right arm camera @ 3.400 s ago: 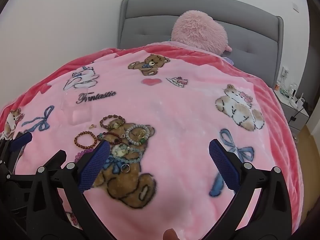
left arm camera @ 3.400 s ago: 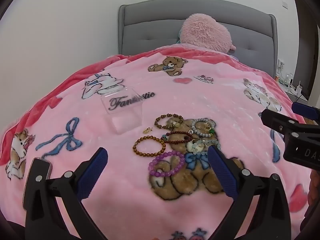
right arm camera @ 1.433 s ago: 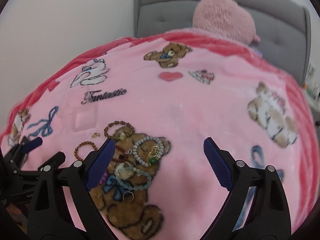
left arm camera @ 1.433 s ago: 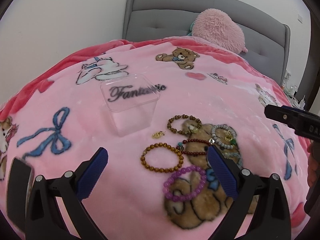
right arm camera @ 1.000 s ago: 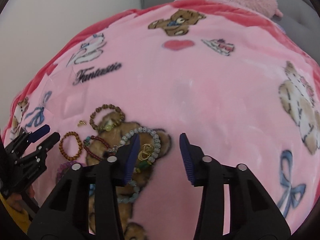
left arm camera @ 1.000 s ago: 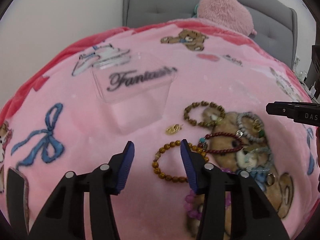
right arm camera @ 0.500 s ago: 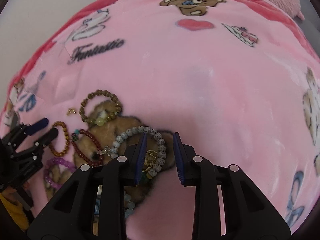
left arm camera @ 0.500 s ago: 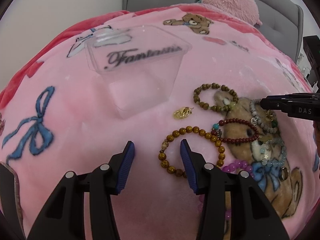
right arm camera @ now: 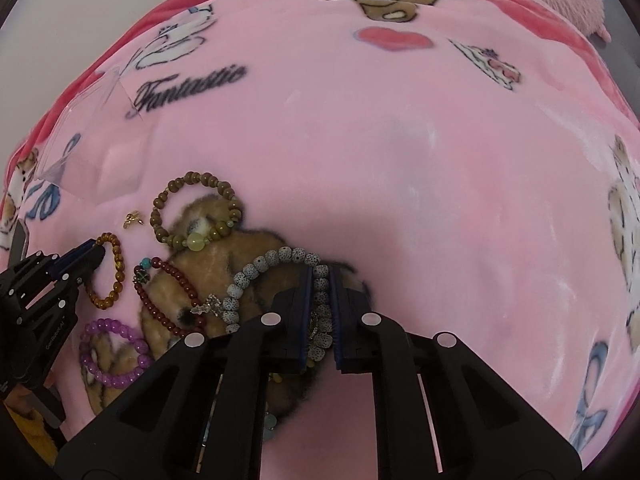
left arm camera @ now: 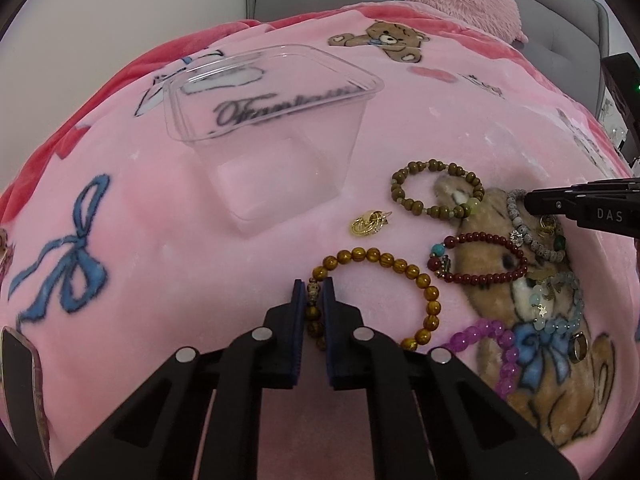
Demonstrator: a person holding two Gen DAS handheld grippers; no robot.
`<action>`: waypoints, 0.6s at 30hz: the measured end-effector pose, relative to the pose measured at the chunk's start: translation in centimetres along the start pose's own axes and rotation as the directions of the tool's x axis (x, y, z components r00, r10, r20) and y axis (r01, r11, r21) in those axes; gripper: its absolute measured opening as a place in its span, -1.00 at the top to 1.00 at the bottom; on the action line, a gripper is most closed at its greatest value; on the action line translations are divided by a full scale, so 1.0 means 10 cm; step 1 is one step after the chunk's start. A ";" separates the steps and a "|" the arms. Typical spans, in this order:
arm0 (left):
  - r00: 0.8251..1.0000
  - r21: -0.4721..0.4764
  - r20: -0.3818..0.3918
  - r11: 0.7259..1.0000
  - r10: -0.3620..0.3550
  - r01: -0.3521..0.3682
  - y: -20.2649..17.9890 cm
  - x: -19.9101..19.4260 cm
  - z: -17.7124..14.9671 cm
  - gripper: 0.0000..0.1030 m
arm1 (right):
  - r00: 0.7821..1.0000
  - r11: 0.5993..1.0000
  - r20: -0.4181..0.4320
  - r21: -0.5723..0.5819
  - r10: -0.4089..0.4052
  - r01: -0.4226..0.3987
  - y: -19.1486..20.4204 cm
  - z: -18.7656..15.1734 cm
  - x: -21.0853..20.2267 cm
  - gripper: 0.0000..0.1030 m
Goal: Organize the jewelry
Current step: 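Grasp the brown bead bracelet with the left tool while the right tool grasps the grey bead bracelet, then carry both bracelets into the clear plastic box and open both tools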
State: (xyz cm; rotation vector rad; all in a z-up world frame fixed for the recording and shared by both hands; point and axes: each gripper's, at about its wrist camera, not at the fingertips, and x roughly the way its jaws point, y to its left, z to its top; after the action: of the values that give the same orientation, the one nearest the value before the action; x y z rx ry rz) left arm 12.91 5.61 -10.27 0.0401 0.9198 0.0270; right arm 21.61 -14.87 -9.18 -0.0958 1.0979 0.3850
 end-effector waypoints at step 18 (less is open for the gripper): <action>0.988 0.017 0.132 0.997 -0.079 0.077 0.02 -0.54 0.06 0.86 | 0.963 0.987 0.218 -0.014 0.159 -0.160 0.25 0.12 -0.87 0.84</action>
State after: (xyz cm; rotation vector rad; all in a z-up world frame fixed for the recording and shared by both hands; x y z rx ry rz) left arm 10.13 5.57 -5.63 0.0166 0.7879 -0.0534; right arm 18.29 -14.46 -0.67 0.0386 0.8909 0.5255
